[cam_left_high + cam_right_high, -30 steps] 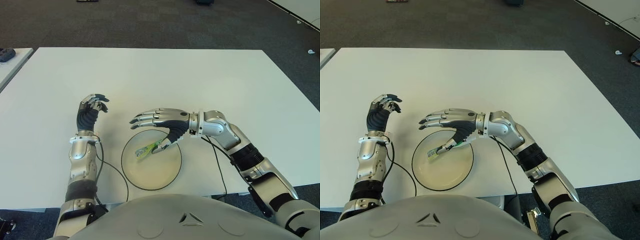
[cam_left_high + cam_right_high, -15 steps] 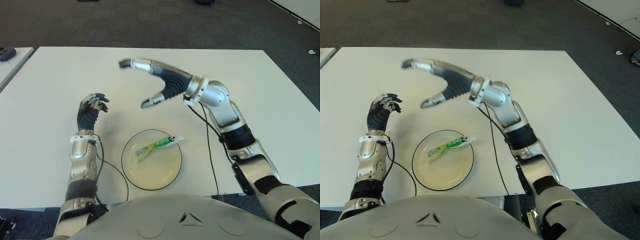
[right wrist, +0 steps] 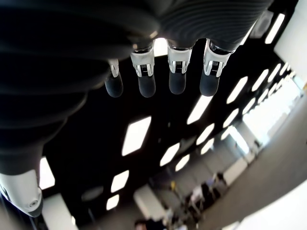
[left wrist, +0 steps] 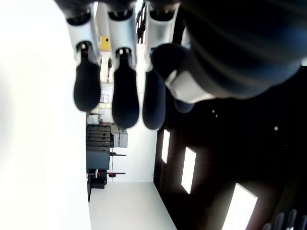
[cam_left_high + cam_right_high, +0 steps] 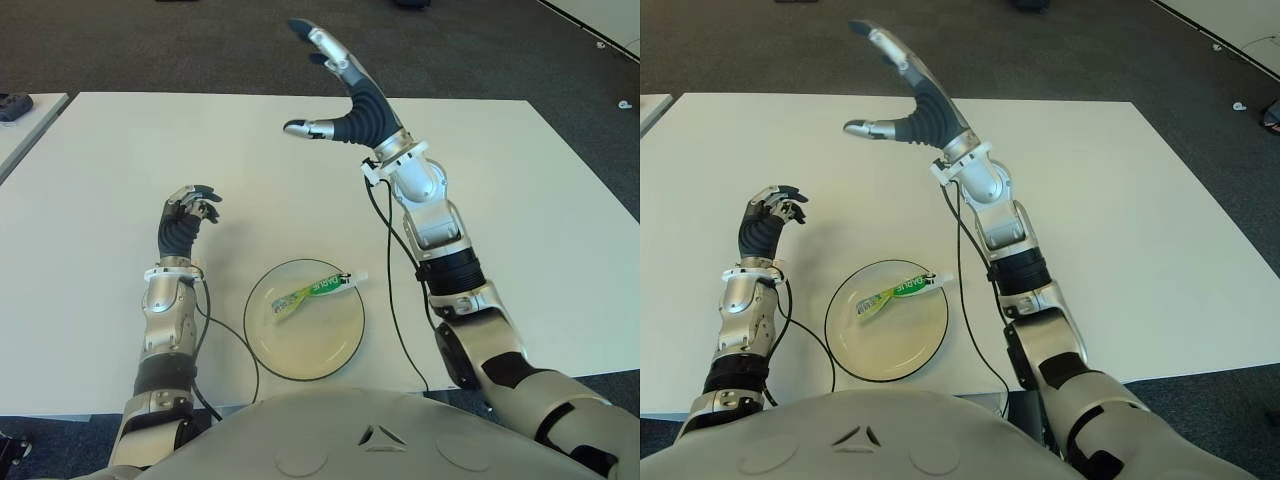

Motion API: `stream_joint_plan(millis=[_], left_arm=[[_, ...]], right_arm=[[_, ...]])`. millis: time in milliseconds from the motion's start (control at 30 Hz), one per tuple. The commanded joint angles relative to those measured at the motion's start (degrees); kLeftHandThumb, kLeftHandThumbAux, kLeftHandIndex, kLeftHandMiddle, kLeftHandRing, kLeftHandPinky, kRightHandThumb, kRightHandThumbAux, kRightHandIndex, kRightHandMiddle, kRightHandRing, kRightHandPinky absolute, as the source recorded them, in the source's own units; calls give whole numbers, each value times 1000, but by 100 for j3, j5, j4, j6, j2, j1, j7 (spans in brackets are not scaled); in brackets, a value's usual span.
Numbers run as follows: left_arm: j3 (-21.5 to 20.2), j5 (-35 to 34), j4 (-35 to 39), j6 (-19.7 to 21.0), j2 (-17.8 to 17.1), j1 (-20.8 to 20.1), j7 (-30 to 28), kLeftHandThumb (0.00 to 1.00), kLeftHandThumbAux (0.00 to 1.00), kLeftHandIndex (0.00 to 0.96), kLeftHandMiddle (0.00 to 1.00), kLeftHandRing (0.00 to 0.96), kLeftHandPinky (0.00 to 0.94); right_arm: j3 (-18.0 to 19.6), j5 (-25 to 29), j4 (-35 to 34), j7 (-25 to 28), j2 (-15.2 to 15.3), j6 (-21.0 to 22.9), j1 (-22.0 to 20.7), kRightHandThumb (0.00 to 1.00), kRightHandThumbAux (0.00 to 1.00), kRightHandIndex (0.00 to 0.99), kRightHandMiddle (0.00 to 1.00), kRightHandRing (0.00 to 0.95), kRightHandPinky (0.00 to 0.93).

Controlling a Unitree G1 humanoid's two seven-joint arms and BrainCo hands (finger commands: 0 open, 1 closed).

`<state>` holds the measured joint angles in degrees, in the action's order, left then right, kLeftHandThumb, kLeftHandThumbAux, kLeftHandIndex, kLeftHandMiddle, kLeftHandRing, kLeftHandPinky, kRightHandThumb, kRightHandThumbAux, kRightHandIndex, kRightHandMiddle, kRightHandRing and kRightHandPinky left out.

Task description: Put the toothpaste on the table into the plate.

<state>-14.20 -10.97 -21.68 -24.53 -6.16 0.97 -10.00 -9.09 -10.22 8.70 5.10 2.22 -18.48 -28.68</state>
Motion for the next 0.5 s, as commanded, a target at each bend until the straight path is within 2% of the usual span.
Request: stream_joint_plan(millis=[33,100,167,200,300,400,500], left_arm=[[133,143,-194,-180,5,-110,-49,836,674,422,504,651,652],[148,147,-224,-203,-4,-119,-54,837,674,421,508,657,657],[165,138,-243,-199,-4,-129,-42,837,674,421,509,660,659],[174,133,-248,-190,-2,-135,-33,837,673,422,509,660,653],[191,157,-258,-188,3,-149,32,837,673,425,507,661,653],[201,187,-285,-228,5,-167,62,838,672,428,504,662,656],[203,181,-309,-240,9,-185,44,838,672,431,501,660,653]], right_arm=[[495,406,351,-621,-347,-232,459,173,690,165,200,147,147],[609,449,483,-772,-396,-371,524,200,726,251,260,195,170],[681,449,605,-893,-422,-516,555,212,741,289,283,214,178],[718,447,669,-960,-435,-594,570,381,737,336,314,242,190],[832,361,921,-1234,-453,-864,640,585,733,393,370,296,234],[894,291,1188,-1393,-416,-1105,684,654,731,414,403,333,279],[911,267,1366,-1478,-405,-1277,699,677,731,421,422,357,313]])
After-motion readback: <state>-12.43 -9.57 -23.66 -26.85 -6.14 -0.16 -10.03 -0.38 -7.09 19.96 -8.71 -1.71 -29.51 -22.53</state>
